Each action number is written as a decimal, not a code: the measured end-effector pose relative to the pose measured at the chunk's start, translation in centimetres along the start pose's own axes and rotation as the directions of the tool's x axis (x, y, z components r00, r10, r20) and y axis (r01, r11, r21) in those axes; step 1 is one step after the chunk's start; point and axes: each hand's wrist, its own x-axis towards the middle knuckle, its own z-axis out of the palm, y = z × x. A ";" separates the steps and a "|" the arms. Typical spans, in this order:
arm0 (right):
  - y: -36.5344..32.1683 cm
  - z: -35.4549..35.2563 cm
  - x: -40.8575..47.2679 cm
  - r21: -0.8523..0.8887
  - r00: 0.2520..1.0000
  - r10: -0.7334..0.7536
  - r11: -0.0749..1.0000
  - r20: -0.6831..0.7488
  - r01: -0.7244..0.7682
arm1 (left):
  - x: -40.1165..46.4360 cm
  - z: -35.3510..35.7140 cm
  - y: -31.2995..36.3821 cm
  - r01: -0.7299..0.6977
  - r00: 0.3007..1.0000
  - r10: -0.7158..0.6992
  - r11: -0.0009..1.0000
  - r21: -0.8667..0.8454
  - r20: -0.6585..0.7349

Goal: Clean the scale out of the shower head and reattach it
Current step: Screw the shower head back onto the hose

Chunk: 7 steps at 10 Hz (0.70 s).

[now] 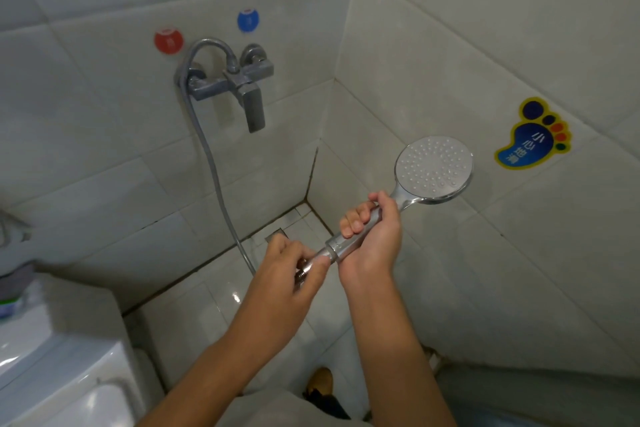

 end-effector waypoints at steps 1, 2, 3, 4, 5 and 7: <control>-0.1 -0.1 0.0 -0.003 1.000 -0.004 1.000 -0.001 0.004 | -0.2 0.1 -0.2 -0.012 1.000 0.012 0.999 -0.031 -0.006; -0.1 -0.1 -0.2 -0.008 1.000 -0.006 1.000 -0.002 0.006 | -0.3 0.2 -0.3 0.005 1.000 -0.006 0.999 -0.033 -0.003; -0.1 -0.1 -0.2 -0.014 1.000 -0.003 1.000 -0.001 0.003 | -0.4 0.1 0.1 0.017 1.000 -0.017 1.000 -0.025 0.010; 0.0 -0.1 -0.2 -0.008 1.000 0.006 1.000 -0.004 -0.006 | -0.3 0.1 0.1 0.005 0.999 -0.005 1.000 -0.004 0.037; 0.0 -0.3 -0.1 -0.002 1.000 0.005 1.000 -0.004 -0.005 | -0.2 0.0 0.0 -0.005 1.000 0.005 1.000 -0.012 0.004; 0.0 -0.5 0.1 -0.003 1.000 0.004 1.000 -0.009 -0.004 | -0.4 0.4 -0.5 0.013 1.000 -0.014 0.999 -0.044 -0.005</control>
